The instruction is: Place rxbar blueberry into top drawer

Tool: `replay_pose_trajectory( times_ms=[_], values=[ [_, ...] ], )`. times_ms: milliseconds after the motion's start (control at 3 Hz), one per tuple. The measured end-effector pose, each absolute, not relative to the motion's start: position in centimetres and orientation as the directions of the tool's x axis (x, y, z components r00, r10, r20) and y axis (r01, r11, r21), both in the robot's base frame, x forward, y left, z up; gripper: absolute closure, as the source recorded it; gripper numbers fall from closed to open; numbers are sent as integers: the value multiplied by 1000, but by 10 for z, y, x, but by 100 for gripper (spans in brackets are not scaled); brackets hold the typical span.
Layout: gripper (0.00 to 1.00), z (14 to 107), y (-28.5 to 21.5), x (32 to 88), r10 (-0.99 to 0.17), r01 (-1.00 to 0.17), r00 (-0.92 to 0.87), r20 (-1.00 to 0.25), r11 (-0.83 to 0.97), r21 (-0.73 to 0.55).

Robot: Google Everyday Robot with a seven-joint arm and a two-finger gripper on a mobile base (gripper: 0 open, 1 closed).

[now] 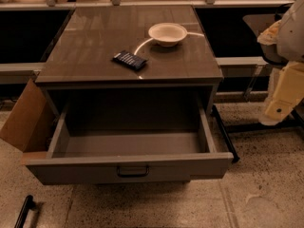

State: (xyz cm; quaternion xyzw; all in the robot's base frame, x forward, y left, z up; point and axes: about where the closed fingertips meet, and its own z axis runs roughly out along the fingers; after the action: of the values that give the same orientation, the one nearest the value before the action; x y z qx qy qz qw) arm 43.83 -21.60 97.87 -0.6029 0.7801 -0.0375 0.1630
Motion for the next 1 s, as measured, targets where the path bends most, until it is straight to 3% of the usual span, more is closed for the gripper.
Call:
replay_pose_trajectory(
  times_ms=[333, 1000],
  values=[
    [0, 979, -216, 438, -953, -928, -220, -209, 270, -255],
    [0, 955, -176, 487, -898, -932, -203, -391, 299, -203]
  ],
)
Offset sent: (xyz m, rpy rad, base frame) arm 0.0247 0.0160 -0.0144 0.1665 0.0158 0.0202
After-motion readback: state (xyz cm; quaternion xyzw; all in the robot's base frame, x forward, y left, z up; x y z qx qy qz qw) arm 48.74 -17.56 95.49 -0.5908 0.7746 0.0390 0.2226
